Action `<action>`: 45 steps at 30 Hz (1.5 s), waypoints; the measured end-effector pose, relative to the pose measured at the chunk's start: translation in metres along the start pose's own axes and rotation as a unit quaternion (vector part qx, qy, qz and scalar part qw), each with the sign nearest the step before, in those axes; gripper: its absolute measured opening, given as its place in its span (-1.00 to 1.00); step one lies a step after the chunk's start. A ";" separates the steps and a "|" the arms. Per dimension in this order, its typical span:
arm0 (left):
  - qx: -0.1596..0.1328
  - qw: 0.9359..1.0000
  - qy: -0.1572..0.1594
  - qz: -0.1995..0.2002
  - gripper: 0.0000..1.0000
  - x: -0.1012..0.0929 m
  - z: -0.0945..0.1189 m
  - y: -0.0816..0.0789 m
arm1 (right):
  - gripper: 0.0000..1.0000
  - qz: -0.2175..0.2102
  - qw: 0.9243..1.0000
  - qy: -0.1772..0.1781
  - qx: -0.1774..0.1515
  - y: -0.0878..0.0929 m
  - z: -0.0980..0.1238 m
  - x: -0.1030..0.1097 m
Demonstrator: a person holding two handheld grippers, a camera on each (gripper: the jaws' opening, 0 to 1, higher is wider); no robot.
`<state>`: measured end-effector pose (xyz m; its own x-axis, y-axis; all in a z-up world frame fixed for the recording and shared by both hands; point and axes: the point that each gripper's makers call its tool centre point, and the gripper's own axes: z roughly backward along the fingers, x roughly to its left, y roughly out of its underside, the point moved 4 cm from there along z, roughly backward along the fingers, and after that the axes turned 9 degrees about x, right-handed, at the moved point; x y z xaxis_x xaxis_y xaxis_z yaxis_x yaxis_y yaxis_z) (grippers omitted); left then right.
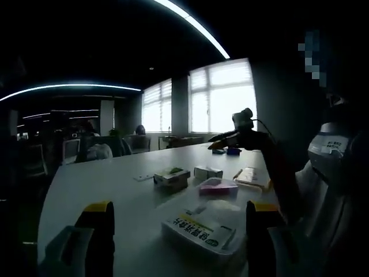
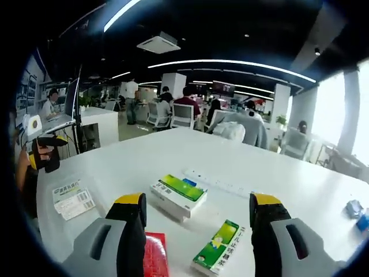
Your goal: Arrange the small medicine boxes into an aligned row inside the storage area until every box is upright, visible, and separated from the surrounding clutter.
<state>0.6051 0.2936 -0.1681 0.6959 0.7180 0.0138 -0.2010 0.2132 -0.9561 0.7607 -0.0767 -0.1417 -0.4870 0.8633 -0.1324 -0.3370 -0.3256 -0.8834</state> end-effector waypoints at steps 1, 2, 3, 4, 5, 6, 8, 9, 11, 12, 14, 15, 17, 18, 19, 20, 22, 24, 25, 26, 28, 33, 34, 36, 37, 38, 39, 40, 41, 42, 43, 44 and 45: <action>0.000 1.000 0.000 0.001 0.89 0.001 -0.001 0.000 | 0.44 0.000 1.000 -0.004 0.001 0.000 -0.001 0.001; -0.001 1.000 0.001 0.002 0.89 0.001 -0.002 -0.001 | 0.44 0.000 1.000 -0.006 0.004 0.001 -0.003 0.002; -0.001 1.000 0.002 0.002 0.89 0.001 -0.003 -0.001 | 0.44 0.000 1.000 -0.009 0.007 0.002 -0.005 0.003; -0.001 1.000 0.002 0.002 0.89 0.001 -0.003 -0.002 | 0.44 0.000 1.000 -0.009 0.007 0.002 -0.005 0.003; -0.001 1.000 0.002 0.002 0.89 0.001 -0.003 -0.002 | 0.45 0.000 1.000 -0.009 0.007 0.002 -0.006 0.003; -0.002 1.000 0.008 -0.003 0.89 -0.001 -0.004 -0.002 | 0.45 -0.008 1.000 -0.003 0.009 0.000 -0.005 0.003; -0.002 1.000 0.009 -0.001 0.89 -0.001 -0.005 0.000 | 0.45 -0.004 1.000 0.002 0.005 -0.003 -0.005 0.003; 0.000 1.000 0.009 -0.001 0.89 -0.002 -0.004 0.001 | 0.45 -0.005 1.000 0.001 0.004 -0.003 -0.005 0.003; 0.003 1.000 0.007 -0.002 0.88 -0.001 -0.004 0.002 | 0.45 -0.008 1.000 -0.003 0.005 -0.003 -0.009 0.005; 0.004 1.000 0.006 -0.001 0.88 -0.001 -0.003 0.003 | 0.45 -0.008 1.000 -0.006 0.008 -0.002 -0.011 0.006; 0.005 1.000 0.004 0.000 0.88 0.000 -0.002 0.002 | 0.44 -0.006 1.000 -0.011 0.013 -0.001 -0.016 0.008; 0.005 1.000 0.004 -0.001 0.88 0.001 -0.001 0.002 | 0.44 -0.007 1.000 -0.012 0.014 -0.001 -0.017 0.009; 0.004 1.000 0.004 -0.004 0.88 0.000 0.000 0.001 | 0.44 -0.009 1.000 -0.013 0.016 -0.001 -0.019 0.009; 0.002 1.000 0.004 -0.005 0.88 0.000 0.000 0.001 | 0.44 -0.010 1.000 -0.013 0.015 -0.001 -0.020 0.009; 0.002 1.000 0.003 -0.004 0.88 0.000 0.000 0.001 | 0.44 -0.010 1.000 -0.014 0.016 -0.001 -0.021 0.010; 0.001 1.000 0.003 -0.002 0.88 -0.001 0.001 0.003 | 0.44 -0.011 1.000 -0.016 0.017 0.000 -0.023 0.010; 0.001 1.000 0.003 -0.001 0.88 -0.001 0.001 0.004 | 0.44 -0.012 0.999 -0.020 0.021 0.002 -0.027 0.011; 0.005 1.000 0.002 0.000 0.87 -0.002 0.001 0.006 | 0.44 -0.017 0.999 -0.021 0.029 0.005 -0.031 0.010; 0.007 1.000 0.002 0.001 0.87 -0.002 0.001 0.006 | 0.44 -0.017 0.999 -0.021 0.031 0.005 -0.032 0.010; 0.007 1.000 0.002 0.000 0.87 -0.002 0.001 0.006 | 0.44 -0.017 0.999 -0.022 0.032 0.005 -0.032 0.010; 0.006 1.000 0.002 0.000 0.87 -0.002 0.002 0.004 | 0.43 -0.018 0.999 -0.026 0.031 0.005 -0.034 0.011; 0.001 1.000 0.002 0.001 0.87 -0.004 0.002 0.004 | 0.42 -0.026 0.999 -0.029 0.037 0.009 -0.040 0.011; 0.002 1.000 0.002 0.001 0.87 -0.004 0.003 0.005 | 0.42 -0.026 0.998 -0.031 0.039 0.010 -0.042 0.011; 0.009 1.000 0.000 0.001 0.87 -0.004 0.003 0.008 | 0.45 -0.032 0.998 -0.039 0.036 0.011 -0.046 0.011; 0.010 1.000 0.000 0.001 0.87 -0.004 0.003 0.007 | 0.45 -0.034 0.998 -0.041 0.034 0.011 -0.047 0.012; 0.010 1.000 0.002 0.000 0.87 -0.004 0.003 0.007 | 0.44 -0.040 0.998 -0.048 0.033 0.012 -0.050 0.012; 0.010 1.000 0.003 0.000 0.87 -0.004 0.003 0.007 | 0.43 -0.041 0.997 -0.049 0.033 0.012 -0.050 0.013; 0.008 1.000 0.004 -0.001 0.87 -0.004 0.002 0.006 | 0.43 -0.043 0.997 -0.053 0.032 0.013 -0.052 0.013; 0.007 1.000 0.004 -0.002 0.87 -0.004 0.002 0.006 | 0.42 -0.045 0.997 -0.055 0.032 0.013 -0.053 0.013; 0.006 1.000 0.005 -0.001 0.86 -0.004 0.002 0.006 | 0.41 -0.047 0.997 -0.056 0.032 0.014 -0.055 0.014; 0.006 1.000 0.005 0.001 0.86 -0.004 0.001 0.007 | 0.41 -0.049 0.997 -0.058 0.033 0.015 -0.057 0.014; 0.006 1.000 0.006 0.003 0.86 -0.004 0.000 0.008 | 0.40 -0.052 0.996 -0.060 0.034 0.016 -0.059 0.015; 0.008 1.000 0.007 0.004 0.86 -0.005 0.000 0.010 | 0.39 -0.055 0.996 -0.065 0.039 0.019 -0.063 0.016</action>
<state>0.6000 0.2924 -0.1778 0.7037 0.7105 0.0027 -0.2165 0.2181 -0.9516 0.7978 -0.0447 -0.1888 -0.5420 0.8399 0.0279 -0.4529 -0.2640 -0.8516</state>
